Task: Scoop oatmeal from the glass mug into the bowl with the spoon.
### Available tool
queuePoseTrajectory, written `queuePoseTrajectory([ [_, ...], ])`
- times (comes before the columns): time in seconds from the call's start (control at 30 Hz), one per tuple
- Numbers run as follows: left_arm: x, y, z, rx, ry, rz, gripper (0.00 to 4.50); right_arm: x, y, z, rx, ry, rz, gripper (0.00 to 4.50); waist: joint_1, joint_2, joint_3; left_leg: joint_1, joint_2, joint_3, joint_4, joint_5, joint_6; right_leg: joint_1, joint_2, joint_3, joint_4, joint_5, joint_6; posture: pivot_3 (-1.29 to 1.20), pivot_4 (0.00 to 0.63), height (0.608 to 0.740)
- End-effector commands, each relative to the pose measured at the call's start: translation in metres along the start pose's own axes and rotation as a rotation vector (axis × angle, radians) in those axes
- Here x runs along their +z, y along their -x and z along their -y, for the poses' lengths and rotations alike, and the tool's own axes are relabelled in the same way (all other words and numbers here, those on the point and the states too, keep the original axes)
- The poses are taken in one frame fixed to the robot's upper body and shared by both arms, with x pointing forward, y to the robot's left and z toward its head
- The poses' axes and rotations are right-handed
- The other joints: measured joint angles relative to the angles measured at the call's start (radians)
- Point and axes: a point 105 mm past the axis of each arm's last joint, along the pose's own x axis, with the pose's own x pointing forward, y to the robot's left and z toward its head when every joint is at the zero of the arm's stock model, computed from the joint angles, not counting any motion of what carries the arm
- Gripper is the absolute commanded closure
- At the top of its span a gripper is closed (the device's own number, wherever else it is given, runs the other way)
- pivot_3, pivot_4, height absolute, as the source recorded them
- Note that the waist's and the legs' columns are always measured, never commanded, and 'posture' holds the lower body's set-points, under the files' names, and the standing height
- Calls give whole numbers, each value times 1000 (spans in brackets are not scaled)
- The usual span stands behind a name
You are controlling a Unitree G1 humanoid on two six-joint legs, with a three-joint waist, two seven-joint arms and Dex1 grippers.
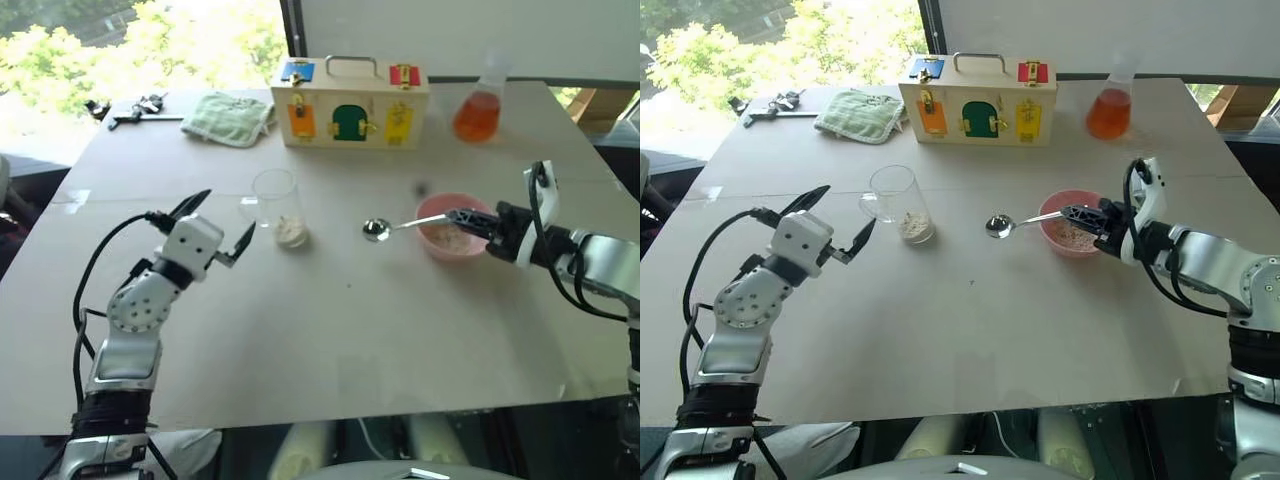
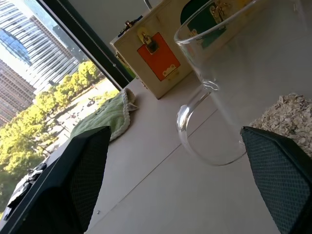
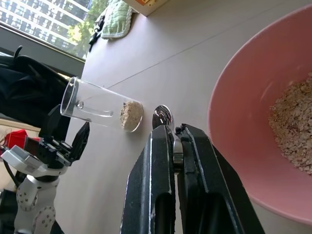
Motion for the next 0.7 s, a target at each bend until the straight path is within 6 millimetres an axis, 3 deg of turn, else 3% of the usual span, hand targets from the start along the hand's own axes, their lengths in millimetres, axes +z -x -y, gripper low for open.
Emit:
queuePoseTrajectory([
  [0.03, 5, -7, -6, 54, 50, 35, 35, 11, 6, -11, 41, 12, 39, 4500, -2, 0, 0, -1, 0, 0, 1, 0, 0, -1, 0, 0, 0, 0, 0, 0, 150, 740],
  [0.37, -19, -23, -6, 168, 180, -40, 35, 13, 8, -12, 41, 21, 51, 4500, -5, 0, 0, -6, 0, 1, 11, 0, 0, -5, 0, 1, 10, 0, 0, 0, 150, 740],
  [0.53, -18, -35, -10, 243, 299, -16, 35, 12, 9, -12, 39, 21, 52, 4500, -4, 0, 0, -6, -1, 1, 12, 0, 0, -5, 0, 1, 12, 0, 0, 0, 150, 740],
  [0.7, -17, -42, -4, 224, 310, -13, 35, 11, 10, -11, 39, 20, 57, 4500, -8, 0, 0, -6, 0, 1, 11, 0, 0, -6, 0, 2, 12, 0, 0, 0, 150, 740],
])
